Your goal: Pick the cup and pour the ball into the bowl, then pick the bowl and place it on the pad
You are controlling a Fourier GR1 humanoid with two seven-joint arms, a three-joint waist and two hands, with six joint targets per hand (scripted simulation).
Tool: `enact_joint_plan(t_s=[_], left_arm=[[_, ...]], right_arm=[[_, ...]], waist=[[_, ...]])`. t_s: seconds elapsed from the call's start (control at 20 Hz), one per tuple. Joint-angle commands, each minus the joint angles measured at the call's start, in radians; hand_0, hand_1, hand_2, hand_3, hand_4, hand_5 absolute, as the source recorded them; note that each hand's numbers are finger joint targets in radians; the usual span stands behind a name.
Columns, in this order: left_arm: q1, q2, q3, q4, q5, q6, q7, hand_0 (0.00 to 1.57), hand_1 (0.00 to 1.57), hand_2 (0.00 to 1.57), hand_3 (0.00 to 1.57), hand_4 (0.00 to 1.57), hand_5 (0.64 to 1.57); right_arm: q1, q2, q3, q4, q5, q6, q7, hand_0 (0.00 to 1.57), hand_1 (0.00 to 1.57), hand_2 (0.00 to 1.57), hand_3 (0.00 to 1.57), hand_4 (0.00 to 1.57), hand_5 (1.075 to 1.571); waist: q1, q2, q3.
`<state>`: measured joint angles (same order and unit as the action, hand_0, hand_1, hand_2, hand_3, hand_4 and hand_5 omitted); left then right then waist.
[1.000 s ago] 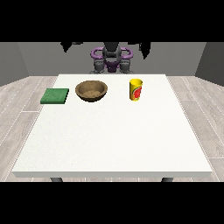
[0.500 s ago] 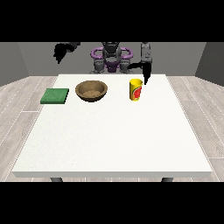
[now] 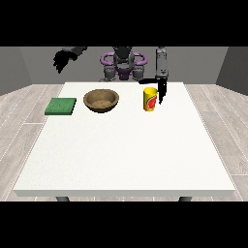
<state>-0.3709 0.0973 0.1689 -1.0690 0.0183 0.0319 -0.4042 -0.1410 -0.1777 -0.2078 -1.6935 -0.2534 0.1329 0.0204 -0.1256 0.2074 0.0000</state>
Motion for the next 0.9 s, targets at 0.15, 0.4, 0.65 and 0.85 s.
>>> enact_joint_plan(t_s=[0.15,0.4,0.65,0.85], left_arm=[[-0.028,0.008,0.044,0.209,0.006,-0.004,-0.203,0.0,0.0,0.0,0.0,0.21,1.435],[-0.113,0.065,0.097,0.36,0.011,0.023,-0.219,0.7,0.7,0.64,0.0,1.01,1.553],[-0.142,0.052,0.097,0.422,-0.072,0.205,-0.335,1.26,1.26,1.57,1.57,1.33,1.483],[-0.14,0.041,0.07,0.457,-0.105,0.243,-0.343,1.29,1.29,1.57,1.57,1.39,1.447]], right_arm=[[0.029,-0.035,-0.043,0.077,-0.016,0.069,-0.08,0.0,0.0,0.0,0.0,0.67,1.563],[0.017,-0.031,-0.032,0.028,-0.029,0.075,-0.073,0.0,0.0,0.0,0.0,0.68,1.569],[-0.058,-0.129,-0.083,-0.038,-0.137,0.137,0.026,0.0,0.0,0.0,0.07,0.64,1.568],[-0.071,-0.173,-0.153,0.016,-0.196,0.131,0.079,0.0,0.0,0.0,0.15,0.63,1.565]], waist=[[-0.014,0.024,-0.0003],[-0.057,0.043,-0.0006],[-0.143,0.124,-0.0013],[-0.098,0.063,-0.0006]])
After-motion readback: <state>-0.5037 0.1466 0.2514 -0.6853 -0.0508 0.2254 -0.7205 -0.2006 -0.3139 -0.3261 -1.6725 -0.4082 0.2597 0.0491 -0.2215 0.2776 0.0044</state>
